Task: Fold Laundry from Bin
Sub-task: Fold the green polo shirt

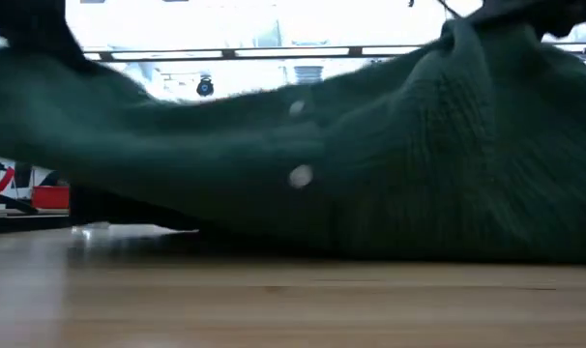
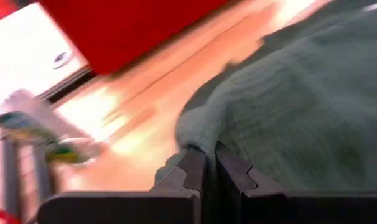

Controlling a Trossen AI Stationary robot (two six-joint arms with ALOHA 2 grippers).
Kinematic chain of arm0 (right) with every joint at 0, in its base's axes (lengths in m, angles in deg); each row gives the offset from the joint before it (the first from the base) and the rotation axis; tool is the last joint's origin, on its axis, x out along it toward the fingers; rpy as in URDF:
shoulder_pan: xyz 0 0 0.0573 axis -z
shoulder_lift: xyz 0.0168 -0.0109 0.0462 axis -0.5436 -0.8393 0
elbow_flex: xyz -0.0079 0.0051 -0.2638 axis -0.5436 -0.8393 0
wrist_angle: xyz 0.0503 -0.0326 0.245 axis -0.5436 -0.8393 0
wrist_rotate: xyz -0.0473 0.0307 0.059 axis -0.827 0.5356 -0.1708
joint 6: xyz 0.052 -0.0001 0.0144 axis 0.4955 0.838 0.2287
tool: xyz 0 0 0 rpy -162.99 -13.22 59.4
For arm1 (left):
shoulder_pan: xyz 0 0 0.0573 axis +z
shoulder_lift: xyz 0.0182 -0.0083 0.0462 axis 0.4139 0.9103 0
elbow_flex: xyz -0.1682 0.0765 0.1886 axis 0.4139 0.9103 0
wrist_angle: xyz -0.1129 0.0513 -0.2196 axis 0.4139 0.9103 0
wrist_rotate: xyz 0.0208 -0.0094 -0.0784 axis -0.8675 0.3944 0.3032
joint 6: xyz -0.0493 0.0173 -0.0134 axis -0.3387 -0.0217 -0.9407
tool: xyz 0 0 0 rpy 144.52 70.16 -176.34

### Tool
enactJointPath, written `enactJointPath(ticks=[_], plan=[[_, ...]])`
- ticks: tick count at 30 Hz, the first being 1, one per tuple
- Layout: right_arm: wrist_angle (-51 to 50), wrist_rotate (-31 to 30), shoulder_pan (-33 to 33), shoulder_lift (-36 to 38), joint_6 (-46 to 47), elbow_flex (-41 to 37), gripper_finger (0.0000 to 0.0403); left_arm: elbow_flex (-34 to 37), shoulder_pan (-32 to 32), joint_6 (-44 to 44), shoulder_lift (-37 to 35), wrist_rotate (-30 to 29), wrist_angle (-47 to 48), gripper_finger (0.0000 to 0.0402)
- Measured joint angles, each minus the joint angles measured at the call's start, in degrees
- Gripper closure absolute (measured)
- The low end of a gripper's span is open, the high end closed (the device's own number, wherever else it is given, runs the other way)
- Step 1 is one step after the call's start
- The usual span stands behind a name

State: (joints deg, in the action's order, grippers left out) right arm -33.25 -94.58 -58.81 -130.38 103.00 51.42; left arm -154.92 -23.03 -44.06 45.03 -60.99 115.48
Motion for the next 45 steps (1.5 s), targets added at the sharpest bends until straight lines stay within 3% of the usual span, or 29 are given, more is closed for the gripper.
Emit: enactJointPath(ticks=[4, 9, 15, 18, 23, 30, 34, 38, 45], plan=[[-1.2, 0.1, -0.4, 5.6, -2.3, 0.1, 0.0394, -3.5, -1.4, 4.1, -1.7, -7.3, 0.0, 0.0401], [-10.4, 0.1, -0.4, 11.7, -4.2, 3.4, 0.0394, -6.7, -1.6, 10.4, -4.4, -13.7, 0.2, 0.0401], [-19.7, -0.1, -0.4, 14.6, -9.5, 10.7, 0.0394, -8.8, -0.8, 21.6, -10.0, -21.2, 0.1, 0.0401], [-23.0, -3.3, -0.4, 15.0, -13.0, 15.4, 0.0394, -8.5, 0.3, 26.3, -14.8, -24.8, 0.1, 0.0402], [-28.7, -6.9, -0.4, 14.5, -16.3, 23.1, 0.0394, -7.9, 2.5, 30.2, -23.0, -28.5, 0.1, 0.0402], [-31.3, -8.1, -0.4, 12.8, -19.3, 27.7, 0.0394, -5.5, 2.6, 29.7, -29.0, -28.4, -1.0, 0.0402], [-34.3, -7.5, -0.4, 11.3, -17.8, 26.9, 0.0394, -1.7, 2.6, 28.7, -29.2, -21.4, -2.2, 0.0401], [-39.9, -6.7, -0.4, 8.6, -9.4, 23.8, 0.0394, 5.0, 2.6, 26.1, -27.8, -9.5, -9.0, 0.0401], [-38.5, 8.6, -1.5, -0.9, 5.3, 14.5, 0.0394, 18.4, 2.1, 27.8, -21.4, 17.8, -32.7, 0.0401]])
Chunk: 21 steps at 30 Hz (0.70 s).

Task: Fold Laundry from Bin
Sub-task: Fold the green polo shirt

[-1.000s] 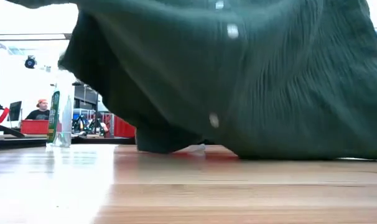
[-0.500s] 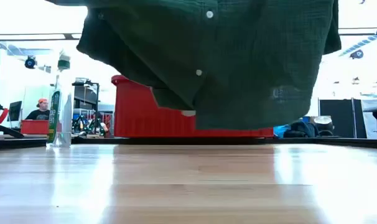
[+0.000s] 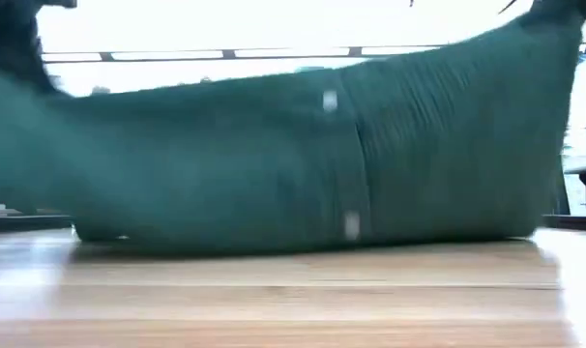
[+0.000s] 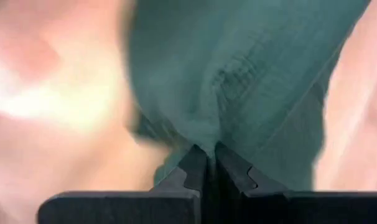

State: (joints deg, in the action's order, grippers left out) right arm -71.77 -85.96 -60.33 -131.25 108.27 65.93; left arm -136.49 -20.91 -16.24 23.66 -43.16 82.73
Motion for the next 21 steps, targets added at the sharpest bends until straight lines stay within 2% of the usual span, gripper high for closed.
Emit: enactJointPath(ticks=[6, 10, 16, 21], plan=[[3.1, 9.8, -3.0, -12.6, 11.6, -4.1, 0.0394, 7.0, -0.1, -1.7, 9.2, 18.8, -18.9, 0.0395], [3.3, 14.8, -4.4, -20.9, 16.6, -3.9, 0.0394, 7.6, -0.1, -6.1, 14.5, 27.1, -22.7, 0.0364], [3.5, 22.4, -4.6, -29.3, 17.6, 0.3, 0.0387, 4.9, -0.1, -7.2, 18.5, 32.6, -20.2, 0.0292], [2.0, 26.5, -4.6, -32.3, 17.7, 3.1, 0.0349, -0.2, -0.2, -4.6, 17.9, 33.4, -12.6, 0.0239]])
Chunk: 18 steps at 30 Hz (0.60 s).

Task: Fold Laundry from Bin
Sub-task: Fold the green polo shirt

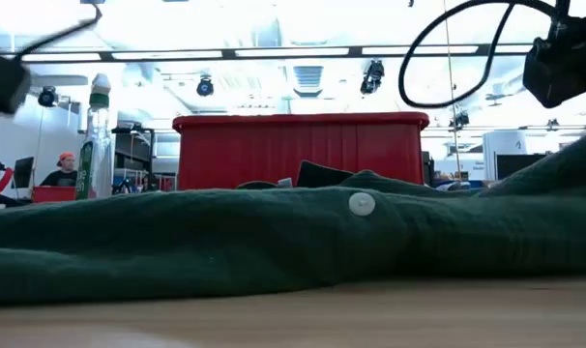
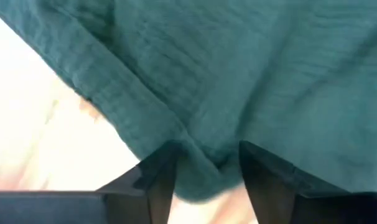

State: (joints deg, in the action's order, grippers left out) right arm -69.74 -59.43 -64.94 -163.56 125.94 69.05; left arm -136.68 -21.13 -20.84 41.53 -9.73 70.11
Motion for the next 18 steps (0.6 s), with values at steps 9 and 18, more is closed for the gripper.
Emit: enactJointPath(ticks=[9, 18], plan=[[-7.1, -1.5, 0.0, 1.6, -0.1, 2.1, 0.0244, -11.6, 0.0, 5.9, -0.1, -5.3, 14.8, 0.0208], [-8.0, -13.7, 3.2, 5.7, -4.0, 2.1, 0.0222, -16.4, 3.3, 20.2, 0.0, -24.3, 12.9, 0.0256]])
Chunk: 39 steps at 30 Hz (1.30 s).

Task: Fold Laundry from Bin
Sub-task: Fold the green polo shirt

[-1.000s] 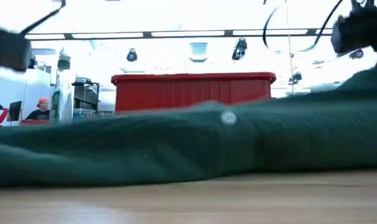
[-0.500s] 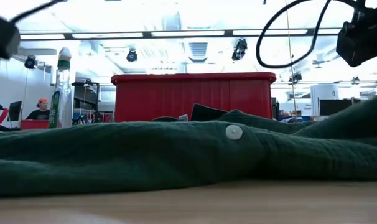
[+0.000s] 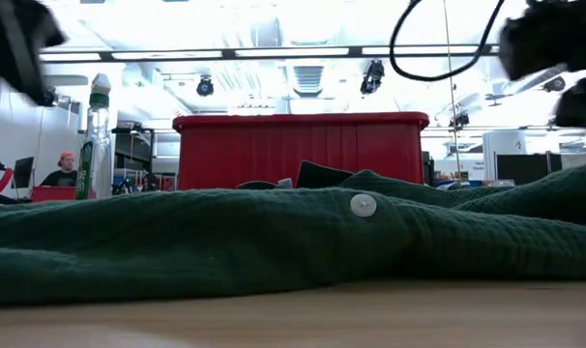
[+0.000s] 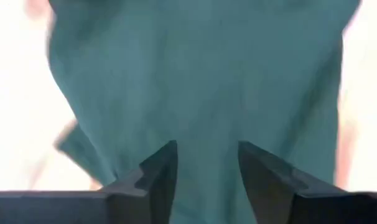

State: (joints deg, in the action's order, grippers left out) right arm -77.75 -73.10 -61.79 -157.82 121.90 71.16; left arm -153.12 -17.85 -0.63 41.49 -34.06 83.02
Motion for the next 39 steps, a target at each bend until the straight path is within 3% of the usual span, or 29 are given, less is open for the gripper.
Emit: enactJointPath(ticks=[5, 9, 12, 14, 17, 20, 26, 29, 35, 39], plan=[[3.9, -19.6, 2.8, -0.5, -6.3, -0.1, 0.027, 2.2, 2.7, 10.5, 2.9, -10.3, -11.2, 0.0333], [20.1, -28.6, 3.8, -4.0, -20.0, -1.3, 0.0328, 4.6, 4.3, 17.5, 7.7, -13.3, -24.7, 0.0392], [37.2, -28.0, 5.0, -8.3, -33.3, -3.0, 0.0376, 4.9, 4.6, 21.4, 12.3, -10.3, -28.8, 0.0392], [46.1, -26.4, 6.4, -11.8, -39.7, -4.3, 0.0388, 4.9, 4.5, 21.9, 15.3, -6.5, -29.3, 0.0392], [54.4, -25.4, 9.6, -16.8, -43.2, -6.1, 0.0392, 4.9, 3.7, 20.4, 19.2, 0.1, -29.5, 0.04], [59.1, -25.6, 13.8, -22.0, -44.1, -8.2, 0.0394, 4.5, 2.6, 17.4, 21.4, 1.7, -30.0, 0.04], [62.0, -25.8, 23.5, -27.5, -42.6, -9.8, 0.0394, 4.4, 1.2, 13.2, 21.9, 2.3, -28.2, 0.0401], [62.1, -25.7, 27.0, -27.7, -42.6, -10.1, 0.0394, 4.5, 0.6, 10.3, 20.6, 3.8, -21.5, 0.0401], [61.4, -22.3, 29.7, -21.6, -45.5, -10.6, 0.0394, 5.2, 0.4, 3.2, 18.6, 2.9, -4.8, 0.0401], [60.2, -15.4, 27.1, -15.1, -45.0, -10.5, 0.0394, 4.9, 0.5, 2.2, 15.4, -2.2, -5.5, 0.0401]])
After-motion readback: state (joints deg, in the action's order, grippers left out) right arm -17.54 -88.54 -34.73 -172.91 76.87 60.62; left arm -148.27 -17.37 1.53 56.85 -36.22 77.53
